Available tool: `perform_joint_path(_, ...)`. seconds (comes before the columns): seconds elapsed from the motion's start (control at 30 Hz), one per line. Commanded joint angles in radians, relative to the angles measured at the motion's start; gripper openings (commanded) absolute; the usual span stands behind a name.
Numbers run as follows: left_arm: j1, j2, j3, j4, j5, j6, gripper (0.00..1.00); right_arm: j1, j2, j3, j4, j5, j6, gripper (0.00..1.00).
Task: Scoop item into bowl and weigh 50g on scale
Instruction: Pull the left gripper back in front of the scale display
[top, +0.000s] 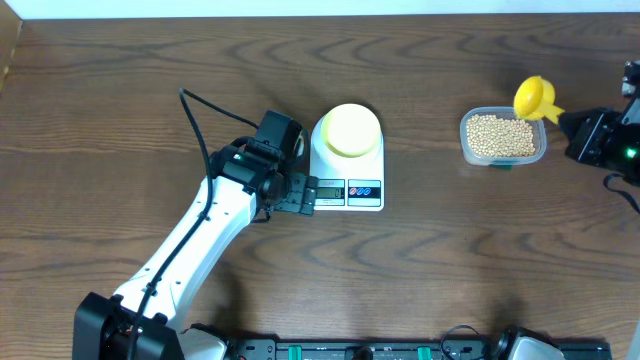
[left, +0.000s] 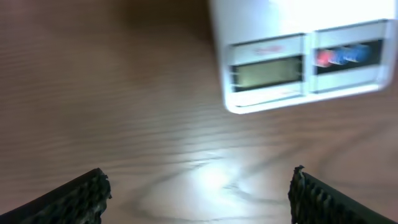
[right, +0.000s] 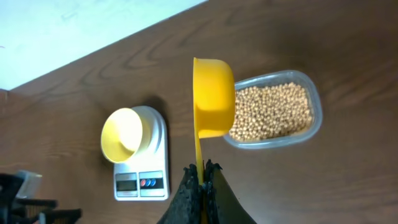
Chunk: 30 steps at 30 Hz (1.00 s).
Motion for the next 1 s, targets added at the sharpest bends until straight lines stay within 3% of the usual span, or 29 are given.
perform_joint_path(0.0, 0.005, -0.014, 0.003, 0.002, 0.114, 0.032, 0.94, -0.004, 0.003, 0.011, -0.003, -0.013, 0.028, 0.01)
perform_joint_path(0.13, 0.005, -0.014, 0.003, 0.003, 0.037, 0.031, 0.94, -0.004, 0.003, 0.011, -0.002, -0.002, 0.027, 0.01)
perform_joint_path(0.4, 0.005, -0.014, 0.003, 0.0, -0.253, 0.028, 0.94, -0.004, 0.003, 0.011, -0.002, 0.077, 0.028, 0.01)
perform_joint_path(0.63, 0.005, -0.014, 0.003, 0.0, -0.252, 0.028, 0.94, -0.004, 0.009, 0.01, 0.005, 0.198, 0.027, 0.01)
perform_joint_path(0.97, 0.005, -0.014, 0.003, 0.002, -0.253, 0.029, 0.94, -0.004, 0.014, 0.01, 0.112, 0.204, 0.001, 0.01)
